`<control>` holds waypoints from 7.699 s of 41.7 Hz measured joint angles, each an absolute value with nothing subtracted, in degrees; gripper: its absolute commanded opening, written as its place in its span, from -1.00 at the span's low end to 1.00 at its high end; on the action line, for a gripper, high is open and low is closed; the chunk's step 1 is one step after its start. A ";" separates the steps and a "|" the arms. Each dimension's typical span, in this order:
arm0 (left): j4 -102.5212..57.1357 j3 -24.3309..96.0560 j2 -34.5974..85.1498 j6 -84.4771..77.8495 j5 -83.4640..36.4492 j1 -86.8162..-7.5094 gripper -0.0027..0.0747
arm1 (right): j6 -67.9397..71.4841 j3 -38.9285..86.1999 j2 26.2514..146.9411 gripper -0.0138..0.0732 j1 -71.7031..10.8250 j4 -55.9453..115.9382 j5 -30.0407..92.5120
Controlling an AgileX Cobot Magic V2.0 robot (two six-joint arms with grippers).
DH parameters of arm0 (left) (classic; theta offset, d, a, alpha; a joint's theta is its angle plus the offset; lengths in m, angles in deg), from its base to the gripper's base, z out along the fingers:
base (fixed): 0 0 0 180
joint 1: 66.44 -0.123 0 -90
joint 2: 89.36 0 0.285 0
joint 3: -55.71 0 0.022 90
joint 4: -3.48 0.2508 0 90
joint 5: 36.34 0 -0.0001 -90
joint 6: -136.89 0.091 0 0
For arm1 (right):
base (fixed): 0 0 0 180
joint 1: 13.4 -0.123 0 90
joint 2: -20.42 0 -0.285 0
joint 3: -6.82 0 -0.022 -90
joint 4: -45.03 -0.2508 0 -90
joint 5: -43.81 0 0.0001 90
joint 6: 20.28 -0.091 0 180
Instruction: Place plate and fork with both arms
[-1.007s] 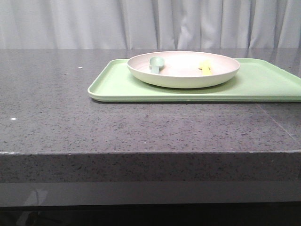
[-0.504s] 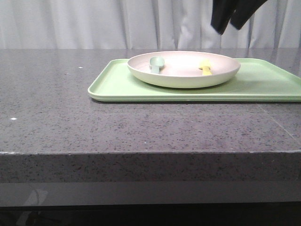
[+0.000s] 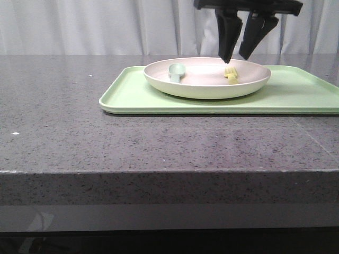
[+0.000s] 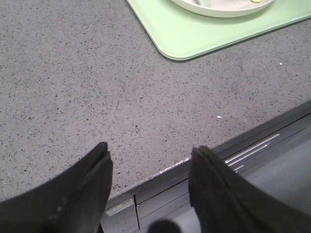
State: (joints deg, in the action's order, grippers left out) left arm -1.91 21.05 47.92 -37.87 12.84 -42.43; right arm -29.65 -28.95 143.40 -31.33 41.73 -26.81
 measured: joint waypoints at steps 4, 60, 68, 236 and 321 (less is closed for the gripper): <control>-1.91 21.05 47.92 -37.87 12.84 -42.43 0.02 | -31.26 -30.93 145.53 0.05 -30.49 41.73 -27.08; -1.91 21.05 47.92 -37.87 12.84 -42.43 0.02 | -35.21 -37.82 154.32 -0.59 -28.66 39.22 -27.44; -1.91 21.05 47.92 -37.87 12.84 -42.43 0.02 | -35.21 -37.82 154.32 -0.59 -28.66 39.19 -27.44; -1.91 21.05 47.92 -37.87 12.84 -42.43 0.02 | -19.37 20.45 79.29 -0.01 -22.79 43.17 -20.51; -1.22 17.26 53.91 -39.44 8.50 -44.91 -0.98 | -23.46 35.87 55.29 -0.95 -22.79 45.92 -21.09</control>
